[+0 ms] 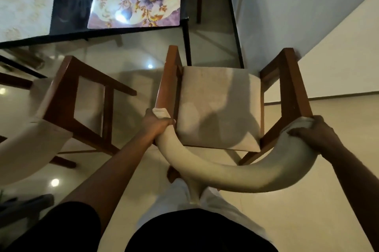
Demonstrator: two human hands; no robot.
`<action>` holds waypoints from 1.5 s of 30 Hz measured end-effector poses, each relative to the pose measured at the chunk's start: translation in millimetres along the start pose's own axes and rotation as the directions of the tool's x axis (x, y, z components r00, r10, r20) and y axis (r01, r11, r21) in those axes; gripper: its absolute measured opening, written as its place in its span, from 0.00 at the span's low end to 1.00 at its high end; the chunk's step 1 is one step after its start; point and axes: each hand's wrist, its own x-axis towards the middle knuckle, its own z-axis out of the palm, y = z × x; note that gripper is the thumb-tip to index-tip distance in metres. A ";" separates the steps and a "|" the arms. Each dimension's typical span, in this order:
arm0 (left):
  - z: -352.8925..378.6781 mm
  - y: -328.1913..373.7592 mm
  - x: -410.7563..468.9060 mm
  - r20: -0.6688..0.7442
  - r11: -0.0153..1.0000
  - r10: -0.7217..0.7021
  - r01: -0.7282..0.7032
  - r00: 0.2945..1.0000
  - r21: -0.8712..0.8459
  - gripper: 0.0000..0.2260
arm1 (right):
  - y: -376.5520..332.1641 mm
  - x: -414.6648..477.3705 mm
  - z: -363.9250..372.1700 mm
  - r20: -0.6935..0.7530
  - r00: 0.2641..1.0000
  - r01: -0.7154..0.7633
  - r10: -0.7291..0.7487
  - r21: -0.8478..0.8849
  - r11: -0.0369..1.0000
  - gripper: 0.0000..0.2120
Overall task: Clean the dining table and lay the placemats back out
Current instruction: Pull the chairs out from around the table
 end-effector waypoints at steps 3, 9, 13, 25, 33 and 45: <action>1.1 1.1 7.5 -0.011 1.000 -0.012 0.012 1.000 -0.009 0.34 | -0.3 3.7 0.8 -0.003 1.000 -0.003 0.003 -0.004 1.000 0.38; 5.6 0.1 19.8 -0.033 0.999 0.028 -0.029 0.999 -0.016 0.24 | 9.9 10.6 -0.1 -0.102 0.993 0.057 -0.058 -0.012 0.998 0.21; -8.2 -3.8 24.8 -0.044 0.996 0.068 -0.066 0.997 0.056 0.21 | 5.9 2.9 11.7 -0.129 0.990 0.055 -0.053 0.007 0.998 0.15; -74.8 -47.6 47.2 -0.078 0.984 0.111 -0.098 0.991 0.150 0.26 | -28.4 -43.2 69.2 -0.115 0.988 0.105 -0.102 0.023 0.994 0.19; -124.5 -94.8 59.4 -0.130 0.993 0.085 -0.073 0.988 0.097 0.26 | -65.1 -69.7 113.6 -0.103 0.981 0.160 -0.162 -0.026 0.987 0.20; -186.1 -149.2 77.3 -0.141 0.999 0.029 -0.026 0.990 0.025 0.26 | -115.6 -76.9 160.6 -0.069 0.968 0.235 -0.239 -0.068 0.970 0.23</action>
